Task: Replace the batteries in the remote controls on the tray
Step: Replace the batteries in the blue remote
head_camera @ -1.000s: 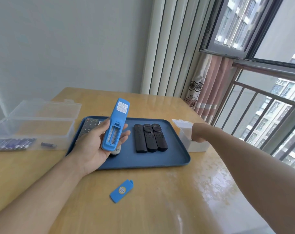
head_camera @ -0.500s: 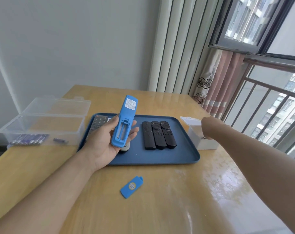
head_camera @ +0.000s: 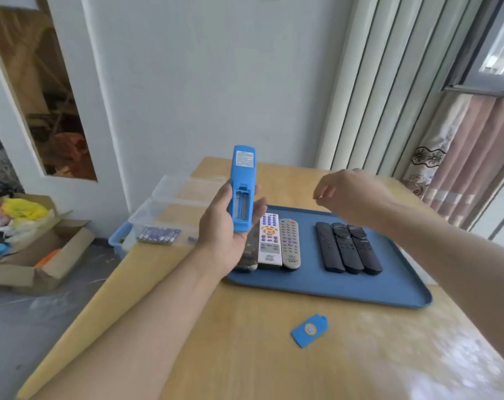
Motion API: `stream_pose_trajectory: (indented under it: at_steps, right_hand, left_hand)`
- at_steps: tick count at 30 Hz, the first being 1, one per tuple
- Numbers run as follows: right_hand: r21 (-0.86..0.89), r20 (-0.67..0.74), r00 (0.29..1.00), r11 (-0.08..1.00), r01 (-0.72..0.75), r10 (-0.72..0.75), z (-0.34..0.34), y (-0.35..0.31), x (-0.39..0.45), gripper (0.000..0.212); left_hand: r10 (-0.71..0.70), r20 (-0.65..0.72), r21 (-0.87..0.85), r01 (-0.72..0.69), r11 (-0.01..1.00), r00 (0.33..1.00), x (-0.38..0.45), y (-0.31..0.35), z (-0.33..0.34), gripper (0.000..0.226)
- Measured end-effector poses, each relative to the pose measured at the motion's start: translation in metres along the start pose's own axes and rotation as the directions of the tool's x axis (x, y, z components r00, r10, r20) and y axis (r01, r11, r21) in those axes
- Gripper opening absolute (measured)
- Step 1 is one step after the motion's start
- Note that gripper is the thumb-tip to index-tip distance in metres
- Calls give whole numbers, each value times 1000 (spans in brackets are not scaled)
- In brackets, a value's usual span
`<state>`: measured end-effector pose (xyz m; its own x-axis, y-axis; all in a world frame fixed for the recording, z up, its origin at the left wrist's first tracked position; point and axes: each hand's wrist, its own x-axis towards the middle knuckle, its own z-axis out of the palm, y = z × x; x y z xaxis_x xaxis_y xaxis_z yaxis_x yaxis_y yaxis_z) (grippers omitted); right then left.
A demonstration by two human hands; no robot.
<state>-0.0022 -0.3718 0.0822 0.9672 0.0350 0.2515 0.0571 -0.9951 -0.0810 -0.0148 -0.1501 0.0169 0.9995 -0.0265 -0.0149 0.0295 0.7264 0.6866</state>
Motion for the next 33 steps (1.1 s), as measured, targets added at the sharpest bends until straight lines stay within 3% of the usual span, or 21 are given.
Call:
stream_pose_trajectory:
  at_steps: [4,9,16,20,25,27,31,33]
  right_hand:
    - [251,53,962,936,248,-269,34,-86,13,18]
    - [308,141,909,890,337,-393,71,-157,43,25]
    - [-4,466,807,912,410,-361,94,-202,78,23]
    - [-99,617,728,889,448,-298,95,-215,89,45]
    - [-95,595,739,885,455,-316,107,-218,99,39]
    - [-34,582,729,885,465,-361,106,-216,99,14]
    - [152,428,766,874,462,-480,99,-215,98,27]
    - [188,402,750,849,493,-525,100,-219,97,40]
  left_hand:
    - [104,-100,25,-102,994,990,15,44,-42,33]
    - [225,-173,109,-208,972,959,30,76,-84,27]
    - [214,-166,53,-208,977,963,40,79,-108,29]
    - [235,-194,51,-230,972,952,40,79,-109,27]
    - [208,-280,-10,-219,976,937,35,78,-106,23]
    - [209,-288,-17,-223,975,935,34,79,-107,22]
    - [230,-316,-21,-249,968,920,37,86,-110,21]
    - [235,-343,-5,-252,968,909,37,88,-111,19]
